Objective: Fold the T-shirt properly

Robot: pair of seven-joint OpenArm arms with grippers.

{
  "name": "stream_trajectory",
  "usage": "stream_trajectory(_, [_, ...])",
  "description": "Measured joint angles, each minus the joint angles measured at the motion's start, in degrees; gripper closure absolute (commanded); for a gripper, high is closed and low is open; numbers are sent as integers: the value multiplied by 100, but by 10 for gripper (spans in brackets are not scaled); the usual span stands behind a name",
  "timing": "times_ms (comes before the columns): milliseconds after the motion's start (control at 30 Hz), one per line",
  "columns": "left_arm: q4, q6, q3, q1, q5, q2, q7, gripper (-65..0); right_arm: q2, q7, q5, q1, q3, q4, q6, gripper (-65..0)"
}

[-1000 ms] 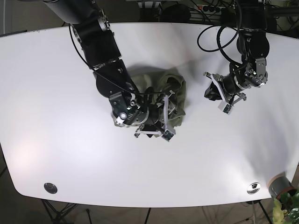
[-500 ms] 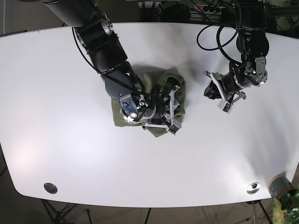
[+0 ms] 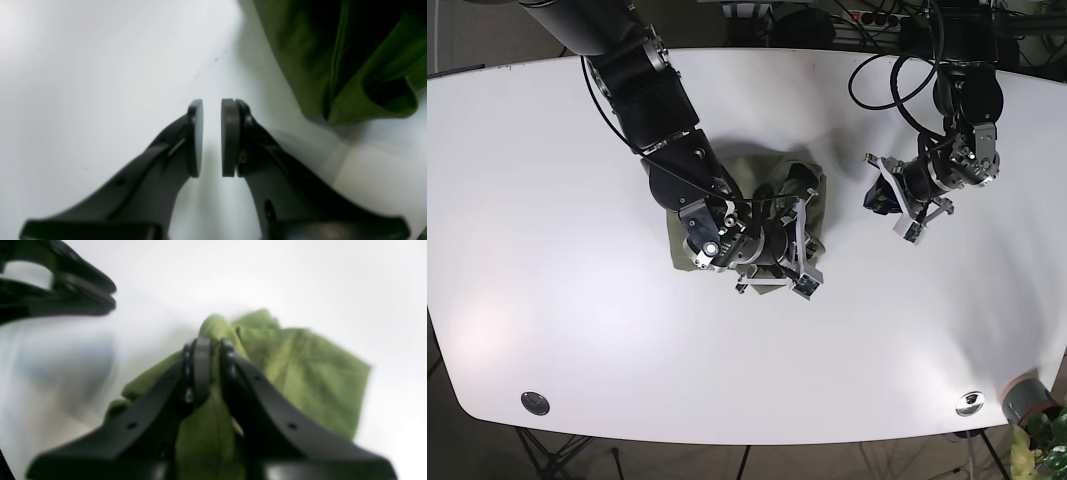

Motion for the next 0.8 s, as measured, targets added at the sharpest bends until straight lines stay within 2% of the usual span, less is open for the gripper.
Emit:
stream_trajectory(267, [0, 0, 4, 28, -2, 0, -2, -75, -33, 61, -7, 227, 763, 140, -17, -51])
stream_trajectory(667, [0, 0, 7, 31, -4, 20, -2, -75, -39, 334, -22, 369, 866, 114, -2, -55])
stream_trajectory(767, [0, 0, 22, 31, 2, 22, 0, -75, -90, 680, -26, 387, 872, -136, -9, -63])
stream_trajectory(800, [0, 0, 22, 31, -2, 24, 0, -75, -114, 767, -22, 411, 868, -284, -13, -84])
